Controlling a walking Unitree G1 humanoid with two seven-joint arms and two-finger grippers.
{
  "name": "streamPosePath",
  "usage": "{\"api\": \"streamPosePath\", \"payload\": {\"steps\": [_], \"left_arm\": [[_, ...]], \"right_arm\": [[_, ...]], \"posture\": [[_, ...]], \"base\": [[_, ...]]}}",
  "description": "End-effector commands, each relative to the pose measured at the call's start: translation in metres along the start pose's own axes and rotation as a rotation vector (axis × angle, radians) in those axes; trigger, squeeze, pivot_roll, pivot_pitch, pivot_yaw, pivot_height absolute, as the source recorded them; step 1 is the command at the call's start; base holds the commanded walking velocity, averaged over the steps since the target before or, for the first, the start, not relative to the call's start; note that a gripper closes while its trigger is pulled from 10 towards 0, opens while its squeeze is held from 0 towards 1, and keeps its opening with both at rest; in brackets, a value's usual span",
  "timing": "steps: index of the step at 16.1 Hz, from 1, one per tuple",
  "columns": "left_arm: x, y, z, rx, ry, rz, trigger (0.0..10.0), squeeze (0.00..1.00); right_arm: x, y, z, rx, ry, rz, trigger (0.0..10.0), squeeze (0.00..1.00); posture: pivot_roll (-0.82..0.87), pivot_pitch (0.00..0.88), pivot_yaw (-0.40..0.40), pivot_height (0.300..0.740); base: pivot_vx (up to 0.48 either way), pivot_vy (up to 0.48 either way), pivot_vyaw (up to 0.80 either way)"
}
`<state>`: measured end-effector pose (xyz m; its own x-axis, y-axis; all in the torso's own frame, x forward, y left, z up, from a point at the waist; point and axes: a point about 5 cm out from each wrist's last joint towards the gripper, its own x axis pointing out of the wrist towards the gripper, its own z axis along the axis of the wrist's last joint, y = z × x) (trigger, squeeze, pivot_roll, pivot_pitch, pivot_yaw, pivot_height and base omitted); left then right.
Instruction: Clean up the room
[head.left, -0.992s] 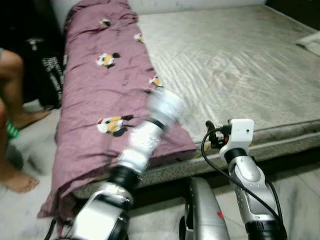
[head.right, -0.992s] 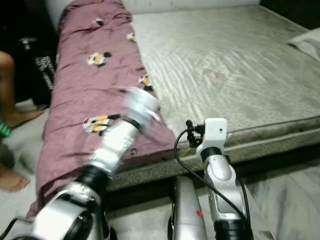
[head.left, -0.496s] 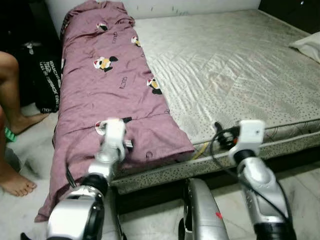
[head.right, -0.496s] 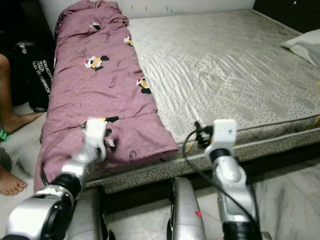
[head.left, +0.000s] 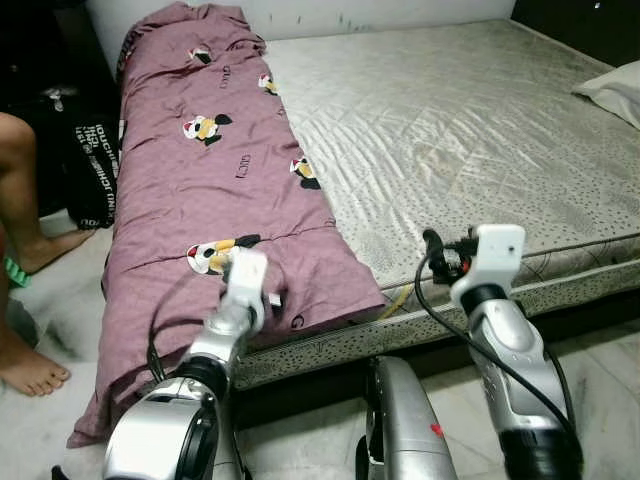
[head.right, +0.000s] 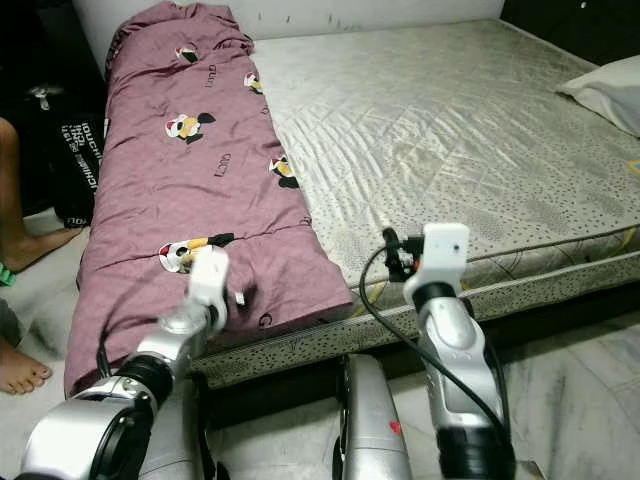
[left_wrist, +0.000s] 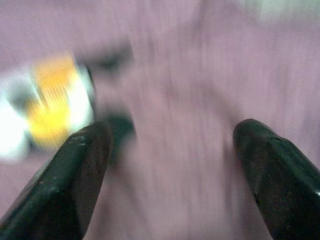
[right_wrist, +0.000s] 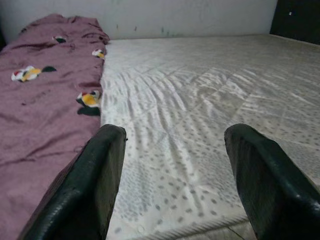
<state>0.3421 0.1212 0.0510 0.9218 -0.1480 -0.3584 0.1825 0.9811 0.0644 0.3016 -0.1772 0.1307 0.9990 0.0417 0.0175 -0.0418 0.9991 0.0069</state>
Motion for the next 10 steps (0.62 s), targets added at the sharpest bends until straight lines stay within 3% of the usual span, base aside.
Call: {"api": "streamPosePath", "payload": {"steps": [1, 3, 6, 8, 10], "left_arm": [[-0.003, 0.012, 0.022, -0.015, -0.155, 0.045, 10.0, 0.0], [-0.03, 0.028, 0.038, -0.049, -0.361, 0.146, 10.0, 0.0], [-0.078, 0.038, 0.044, -0.096, -0.497, 0.283, 10.0, 0.0], [-0.109, 0.044, 0.038, -0.111, -0.514, 0.372, 10.0, 0.0], [-0.14, 0.05, 0.026, -0.114, -0.483, 0.448, 10.0, 0.0]], "right_arm": [[0.005, 0.004, -0.001, 0.022, -0.004, 0.008, 10.0, 0.0], [0.014, 0.015, 0.0, 0.042, -0.009, 0.034, 10.0, 0.0], [0.026, 0.027, 0.003, 0.067, -0.012, 0.076, 10.0, 0.0], [0.033, 0.041, 0.001, 0.091, 0.01, 0.125, 10.0, 0.0], [0.036, 0.064, -0.009, 0.079, 0.073, 0.216, 10.0, 0.0]], "posture": [[-0.08, 0.0, 0.011, 0.516], [-0.05, 0.0, -0.001, 0.516], [0.02, 0.0, -0.027, 0.516], [0.07, 0.004, -0.045, 0.516], [0.11, 0.02, -0.071, 0.516]], "base": [[0.0, 0.0, 0.0], [0.0, 0.0, 0.0], [0.0, 0.0, 0.0], [0.0, 0.0, 0.0], [0.0, 0.0, 0.0]]}}
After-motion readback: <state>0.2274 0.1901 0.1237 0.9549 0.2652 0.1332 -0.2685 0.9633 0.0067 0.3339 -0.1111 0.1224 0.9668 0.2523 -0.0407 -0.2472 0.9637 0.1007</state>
